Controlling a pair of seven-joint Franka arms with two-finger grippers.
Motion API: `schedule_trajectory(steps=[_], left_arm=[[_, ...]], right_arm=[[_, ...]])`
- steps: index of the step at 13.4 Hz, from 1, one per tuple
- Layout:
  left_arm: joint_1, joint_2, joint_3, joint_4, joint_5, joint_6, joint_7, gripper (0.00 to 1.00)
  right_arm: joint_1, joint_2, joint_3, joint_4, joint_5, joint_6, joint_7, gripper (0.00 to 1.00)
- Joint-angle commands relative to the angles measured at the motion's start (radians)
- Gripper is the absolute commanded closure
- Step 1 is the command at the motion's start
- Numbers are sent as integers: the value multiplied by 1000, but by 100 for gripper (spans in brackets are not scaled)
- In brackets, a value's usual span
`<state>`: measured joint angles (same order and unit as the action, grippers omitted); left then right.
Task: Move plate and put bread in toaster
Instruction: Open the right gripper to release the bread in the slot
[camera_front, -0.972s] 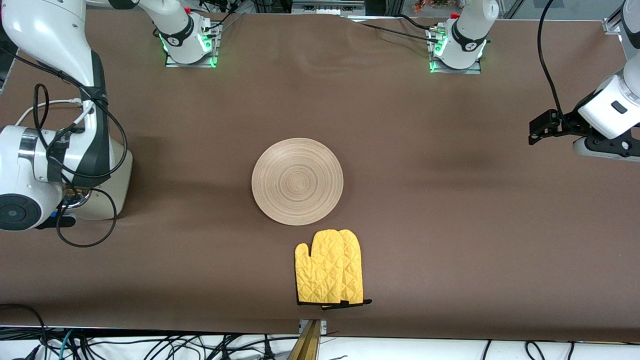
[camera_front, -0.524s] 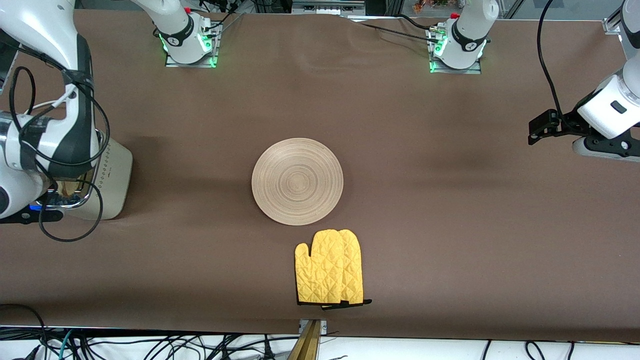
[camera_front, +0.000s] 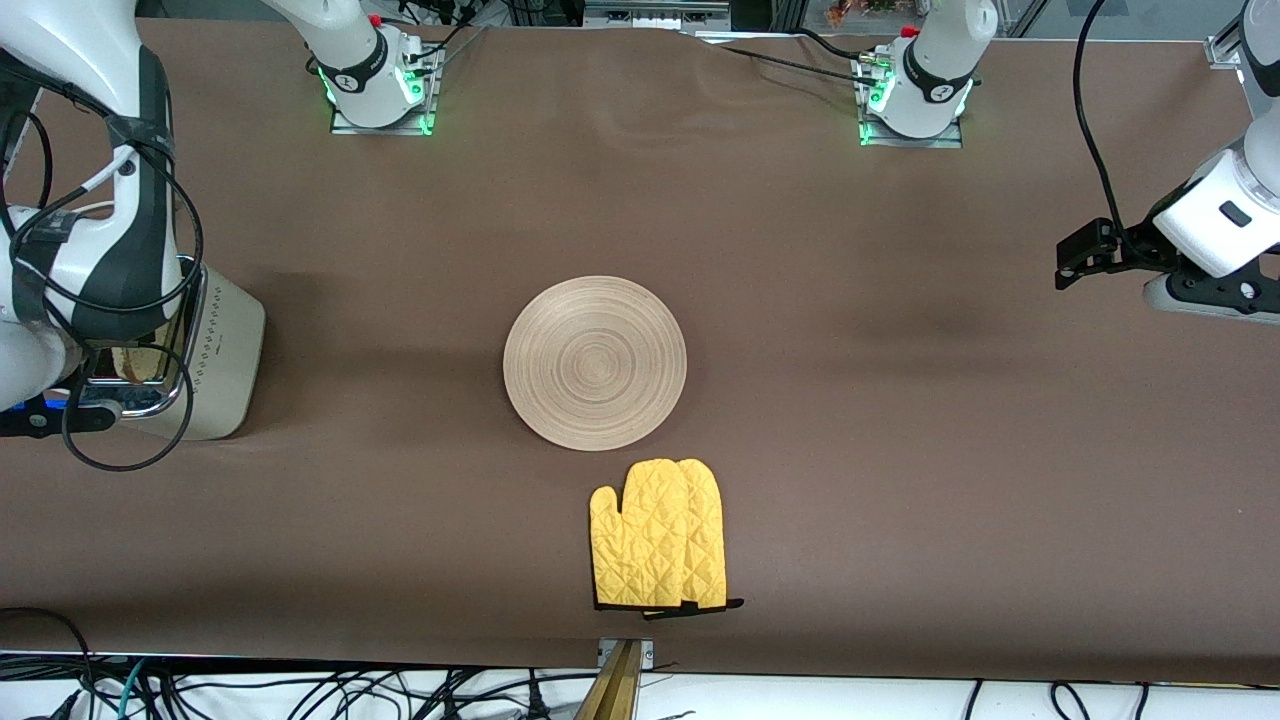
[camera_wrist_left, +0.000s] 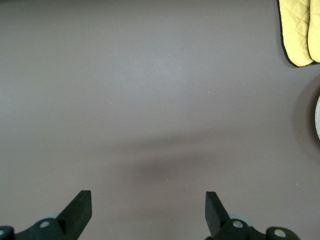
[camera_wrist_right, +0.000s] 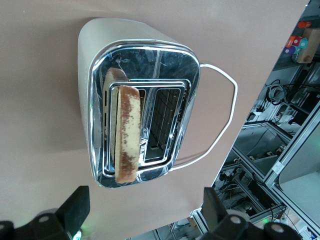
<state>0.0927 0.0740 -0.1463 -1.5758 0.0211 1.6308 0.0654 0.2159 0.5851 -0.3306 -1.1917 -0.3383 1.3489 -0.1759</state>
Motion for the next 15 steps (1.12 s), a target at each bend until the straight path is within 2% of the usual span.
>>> schedule_trajectory(steps=[1,6,9,13,15], left_arm=[[-2,12,-1,30,-20,-16,1,0],[-2,12,-1,30,-20,-14,1,0],[-2,12,-1,30,-20,-15,1,0],[-2,12,-1,30,-20,-16,1,0],[-2,12,-1,30,-20,-16,1,0]], right_arm=[[-1,-28,8,-8,13,-13,-19,0],[0,-28,10,-8,18,-13,-16,0],[-1,-31,4,0,137,-7,-8,0],[5,-31,7,67,338,-13,-17,0],[32,-62,10,75,404,-5,-19,0]])
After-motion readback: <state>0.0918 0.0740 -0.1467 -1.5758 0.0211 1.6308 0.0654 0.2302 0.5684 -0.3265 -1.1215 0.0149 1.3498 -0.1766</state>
